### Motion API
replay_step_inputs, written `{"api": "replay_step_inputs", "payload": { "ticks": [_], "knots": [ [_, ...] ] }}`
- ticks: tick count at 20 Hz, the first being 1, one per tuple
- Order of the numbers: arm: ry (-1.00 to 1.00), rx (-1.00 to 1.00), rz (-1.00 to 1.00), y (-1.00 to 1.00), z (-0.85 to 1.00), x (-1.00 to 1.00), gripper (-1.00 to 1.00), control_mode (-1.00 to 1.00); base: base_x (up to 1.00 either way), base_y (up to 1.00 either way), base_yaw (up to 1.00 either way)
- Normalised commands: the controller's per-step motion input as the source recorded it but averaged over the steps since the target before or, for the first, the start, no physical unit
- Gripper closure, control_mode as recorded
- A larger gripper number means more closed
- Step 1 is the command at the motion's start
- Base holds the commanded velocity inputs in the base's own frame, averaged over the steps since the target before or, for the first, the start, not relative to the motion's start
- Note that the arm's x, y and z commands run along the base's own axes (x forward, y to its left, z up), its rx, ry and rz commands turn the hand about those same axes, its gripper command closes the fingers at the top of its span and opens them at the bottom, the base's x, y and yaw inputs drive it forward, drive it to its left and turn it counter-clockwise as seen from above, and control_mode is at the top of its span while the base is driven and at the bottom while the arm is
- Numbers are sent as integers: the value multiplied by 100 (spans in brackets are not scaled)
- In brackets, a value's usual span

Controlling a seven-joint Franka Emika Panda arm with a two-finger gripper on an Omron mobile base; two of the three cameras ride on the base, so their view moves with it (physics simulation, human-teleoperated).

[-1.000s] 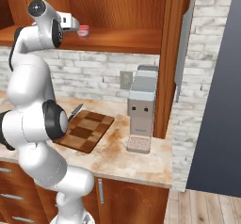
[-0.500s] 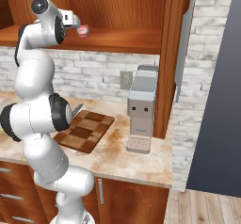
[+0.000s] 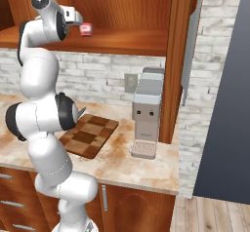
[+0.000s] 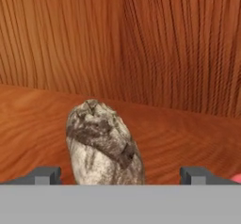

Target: Pick the bread, place it on the cutting board, pick the jam, place it on the counter, and close the cabinet.

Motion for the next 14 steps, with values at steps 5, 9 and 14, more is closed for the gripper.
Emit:
{"api": "replay_step_inputs", "payload": {
  "ticks": [5, 9, 14],
  "knots": [
    [1, 0, 2, 0, -8, 0, -100, -100, 0, 0, 0],
    [3, 0, 3, 0, -14, 0, -100, -100, 0, 0, 0],
    [1, 0, 3, 0, -12, 0, -100, -100, 0, 0, 0]
  ]
}}
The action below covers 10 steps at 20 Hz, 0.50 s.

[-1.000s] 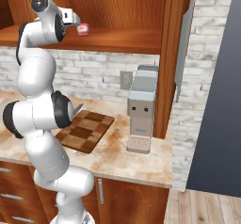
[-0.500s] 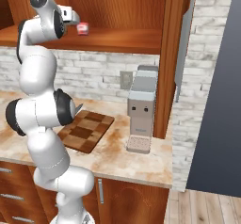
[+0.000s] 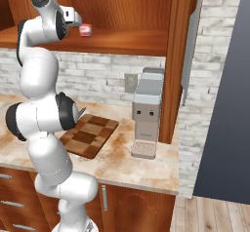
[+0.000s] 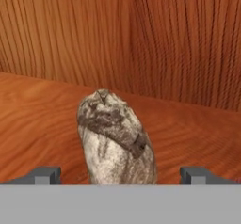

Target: Pick the bread, place it on the cutting board, pick the jam, place it on the counter, and close the cabinet.

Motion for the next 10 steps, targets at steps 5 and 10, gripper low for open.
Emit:
{"api": "replay_step_inputs", "payload": {
  "ticks": [5, 10],
  "knots": [
    [0, 0, 3, 0, -15, 0, 100, -100, 0, 0, 0],
    [0, 0, 3, 0, -14, 0, 100, -100, 0, 0, 0]
  ]
}}
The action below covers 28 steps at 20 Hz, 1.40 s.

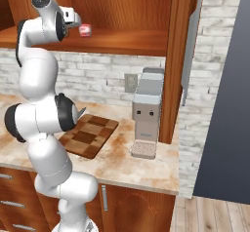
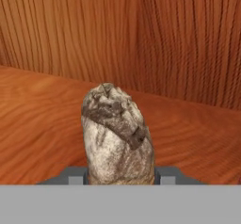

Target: Pick the bread, place it on the cutting board, pick the jam, place it on the counter, and close the cabinet.

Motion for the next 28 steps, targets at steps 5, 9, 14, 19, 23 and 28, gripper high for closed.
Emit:
{"api": "replay_step_inputs", "payload": {
  "ticks": [5, 9, 14, 19, 23, 28],
  "knots": [
    [0, 0, 1, 0, -13, 0, 100, -100, 0, 0, 0],
    [0, 0, 0, 0, -1, -6, 100, -100, 0, 0, 0],
    [0, 0, 0, 0, 5, -35, 100, -100, 0, 0, 0],
    [0, 0, 0, 0, 3, -46, 100, -100, 0, 0, 0],
    [0, 0, 0, -1, 0, -54, 100, -100, 0, 0, 0],
    [0, 0, 0, -1, 0, -63, 100, -100, 0, 0, 0]
  ]
}}
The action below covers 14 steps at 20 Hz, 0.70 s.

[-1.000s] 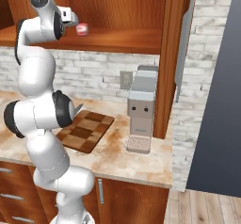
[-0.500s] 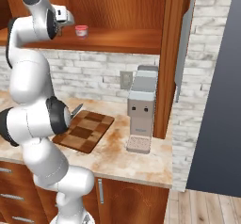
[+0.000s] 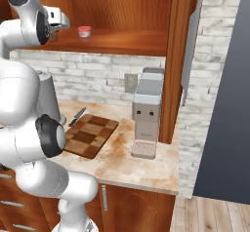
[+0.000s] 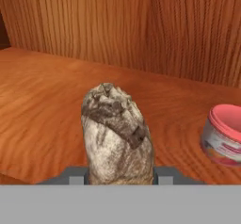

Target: Pick the bread, place it on the cutting board, pick the jam, place it on the counter, and close the cabinet.

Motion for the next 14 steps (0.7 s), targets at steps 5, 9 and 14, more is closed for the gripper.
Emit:
{"api": "replay_step_inputs", "payload": {
  "ticks": [5, 9, 14],
  "knots": [
    [0, 0, -1, 0, 0, -60, 100, -100, 0, 0, 0],
    [0, 0, -6, -6, 0, -51, 100, -100, 0, 0, 0],
    [1, 0, -7, -19, 0, -42, 100, -100, 0, 0, 0]
  ]
}}
